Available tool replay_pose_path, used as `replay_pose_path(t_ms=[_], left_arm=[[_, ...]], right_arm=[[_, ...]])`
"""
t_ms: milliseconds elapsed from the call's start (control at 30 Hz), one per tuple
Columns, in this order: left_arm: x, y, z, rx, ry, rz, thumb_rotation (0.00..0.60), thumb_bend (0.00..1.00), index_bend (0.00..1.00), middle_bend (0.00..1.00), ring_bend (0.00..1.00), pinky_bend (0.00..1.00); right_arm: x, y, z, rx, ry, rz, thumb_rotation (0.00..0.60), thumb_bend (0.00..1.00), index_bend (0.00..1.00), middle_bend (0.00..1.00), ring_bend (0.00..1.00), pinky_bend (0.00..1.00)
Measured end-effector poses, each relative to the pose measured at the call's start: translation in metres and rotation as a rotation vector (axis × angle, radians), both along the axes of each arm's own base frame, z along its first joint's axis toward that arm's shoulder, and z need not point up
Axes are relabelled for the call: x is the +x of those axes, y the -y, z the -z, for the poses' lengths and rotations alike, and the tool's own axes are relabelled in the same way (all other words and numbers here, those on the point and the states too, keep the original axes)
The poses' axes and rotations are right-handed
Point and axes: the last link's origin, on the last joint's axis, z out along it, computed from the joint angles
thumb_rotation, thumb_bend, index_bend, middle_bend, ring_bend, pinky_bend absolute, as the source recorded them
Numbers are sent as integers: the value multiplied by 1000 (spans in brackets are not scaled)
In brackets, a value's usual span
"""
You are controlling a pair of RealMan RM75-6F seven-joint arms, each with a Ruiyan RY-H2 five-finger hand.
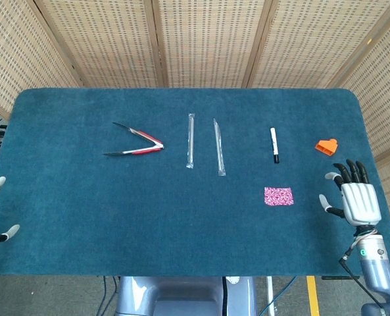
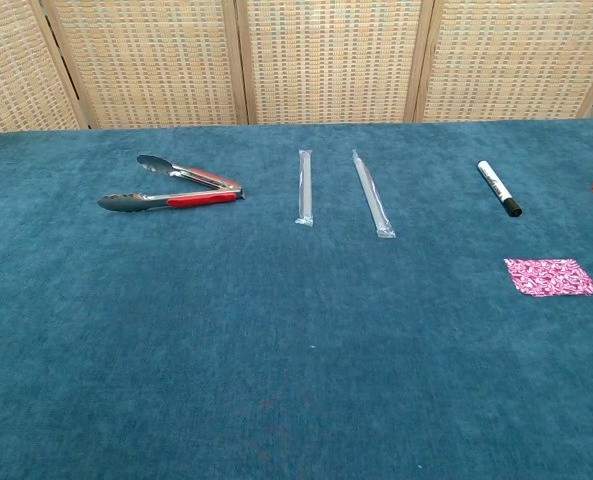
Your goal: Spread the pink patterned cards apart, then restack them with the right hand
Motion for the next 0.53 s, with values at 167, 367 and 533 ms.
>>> replay_pose_path(t_ms=[167,367,533], left_arm=[[0,2,5,-8,11,10,583,71,74,0,0,0],[1,4,13,-27,25,35,583,73,79,0,0,0],[0,7,12,-29,31,45,582,73,79,0,0,0]], right_arm=[[-5,-18,-5,-22,-4,32,600,414,313,182,0,0],[-3,-34,-9,-43,-29,35,600,414,313,190,0,0],[-5,-51,-19,-96,1,38,600,414,314,192,0,0]])
